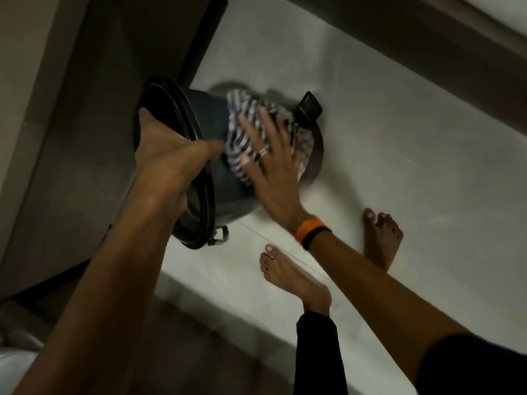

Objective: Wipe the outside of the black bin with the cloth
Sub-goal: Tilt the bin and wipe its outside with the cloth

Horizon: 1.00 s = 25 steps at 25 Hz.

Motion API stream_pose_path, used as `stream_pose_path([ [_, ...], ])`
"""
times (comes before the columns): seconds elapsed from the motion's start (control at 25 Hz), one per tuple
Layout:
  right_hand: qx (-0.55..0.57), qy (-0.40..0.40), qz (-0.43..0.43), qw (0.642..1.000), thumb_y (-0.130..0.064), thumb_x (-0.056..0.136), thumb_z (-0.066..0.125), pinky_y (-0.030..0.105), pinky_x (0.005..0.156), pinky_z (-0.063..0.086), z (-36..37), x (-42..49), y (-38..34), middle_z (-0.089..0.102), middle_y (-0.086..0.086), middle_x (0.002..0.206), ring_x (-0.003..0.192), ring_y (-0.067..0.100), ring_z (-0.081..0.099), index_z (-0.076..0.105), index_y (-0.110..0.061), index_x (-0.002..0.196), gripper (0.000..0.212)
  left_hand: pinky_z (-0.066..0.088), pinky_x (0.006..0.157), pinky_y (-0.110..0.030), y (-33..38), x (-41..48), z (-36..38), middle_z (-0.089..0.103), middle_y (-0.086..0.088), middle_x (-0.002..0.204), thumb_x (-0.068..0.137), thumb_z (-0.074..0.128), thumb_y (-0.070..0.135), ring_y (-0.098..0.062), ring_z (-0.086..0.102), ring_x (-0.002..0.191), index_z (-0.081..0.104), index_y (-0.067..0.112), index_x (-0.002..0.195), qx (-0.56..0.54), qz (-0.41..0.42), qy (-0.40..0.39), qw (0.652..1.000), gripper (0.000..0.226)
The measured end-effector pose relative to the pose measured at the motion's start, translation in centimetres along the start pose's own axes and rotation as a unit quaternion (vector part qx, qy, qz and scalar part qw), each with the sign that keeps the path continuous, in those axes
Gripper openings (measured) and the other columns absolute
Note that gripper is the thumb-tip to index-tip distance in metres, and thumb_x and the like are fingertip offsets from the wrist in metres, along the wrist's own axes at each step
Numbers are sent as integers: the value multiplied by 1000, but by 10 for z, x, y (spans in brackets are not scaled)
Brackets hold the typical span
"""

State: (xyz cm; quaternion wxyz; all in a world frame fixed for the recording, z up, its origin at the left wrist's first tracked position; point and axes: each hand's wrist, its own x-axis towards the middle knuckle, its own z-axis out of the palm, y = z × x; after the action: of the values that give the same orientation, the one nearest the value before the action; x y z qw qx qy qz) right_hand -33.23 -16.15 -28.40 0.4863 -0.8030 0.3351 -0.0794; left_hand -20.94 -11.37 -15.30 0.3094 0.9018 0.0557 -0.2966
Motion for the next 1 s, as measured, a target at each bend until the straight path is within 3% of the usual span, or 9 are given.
stream_pose_path([
  [0.08, -66, -15, -130, 989, -55, 107, 22, 65, 128, -1, 7, -31, -5, 17, 3, 173, 163, 28, 6, 24, -35, 160, 58, 63, 93, -50, -8, -6, -2, 68, -5, 127, 74, 83, 10, -24, 71, 111, 47, 18, 146, -31, -4, -7, 999, 81],
  [0.16, -98, -4, -121, 988, -57, 105, 24, 68, 126, 4, -3, -27, 11, 22, 5, 172, 162, 31, 11, 30, -33, 159, 59, 60, 98, -49, -22, -14, -5, 68, -4, 131, 79, 82, 16, -23, 69, 115, 47, 19, 148, -11, 16, -10, 1000, 77],
  [0.28, -76, 35, 64, 994, -57, 99, 31, 63, 129, -3, -16, 8, 32, 25, 2, 172, 162, 29, 11, 36, -29, 158, 66, 32, 111, -34, -45, -32, -9, 23, -5, 173, 76, 86, 20, -25, 34, 152, 14, 35, 165, 116, 101, -37, 987, 115],
  [0.44, 65, 86, 271, 957, -46, 105, 40, 55, 131, -7, -36, 40, 38, 18, -1, 173, 163, 21, 6, 27, -28, 160, 59, 34, 112, -35, -44, -45, 1, -6, -1, 177, 77, 82, 20, -27, 21, 158, 2, 42, 164, 170, 164, -42, 971, 121],
  [0.56, 62, 36, 136, 988, -41, 109, 33, 61, 130, -9, -31, -7, 12, -4, -4, 175, 164, 25, -6, 12, -33, 162, 57, 33, 123, -61, -20, -46, 17, -2, -8, 177, 81, 80, 25, -40, 22, 158, 5, 38, 165, 182, 165, -32, 969, 113],
  [0.68, 13, -59, -60, 996, -58, 105, 20, 60, 129, -12, -22, -63, 5, -19, -14, 169, 163, 26, -13, -1, -47, 158, 58, 25, 126, -61, -5, -42, 27, 3, -13, 176, 84, 80, 27, -46, 19, 157, 7, 33, 165, 190, 153, -16, 970, 110],
  [0.8, 37, -5, 125, 991, -46, 105, 25, 58, 132, -3, -35, -30, 42, -9, 4, 173, 164, 29, -4, -4, -32, 158, 62, 37, 122, -54, -7, -39, 28, 8, -11, 176, 82, 77, 22, -38, 29, 156, 12, 30, 166, 163, 169, 5, 972, 106],
  [0.88, 151, 64, 271, 948, -34, 111, 27, 53, 133, 0, -53, 8, 61, -2, 8, 175, 164, 26, -3, 2, -17, 162, 59, 36, 122, -51, -15, -44, 29, -1, -6, 177, 78, 79, 19, -35, 18, 160, 11, 32, 166, 144, 190, -9, 971, 112],
  [1.0, 162, 65, 266, 948, -34, 111, 34, 54, 133, -2, -55, 21, 40, 1, 6, 175, 164, 26, -1, 11, -20, 164, 59, 29, 124, -61, -23, -48, 34, -23, -3, 174, 75, 83, 14, -39, -3, 162, -4, 37, 165, 132, 175, -56, 974, 127],
])
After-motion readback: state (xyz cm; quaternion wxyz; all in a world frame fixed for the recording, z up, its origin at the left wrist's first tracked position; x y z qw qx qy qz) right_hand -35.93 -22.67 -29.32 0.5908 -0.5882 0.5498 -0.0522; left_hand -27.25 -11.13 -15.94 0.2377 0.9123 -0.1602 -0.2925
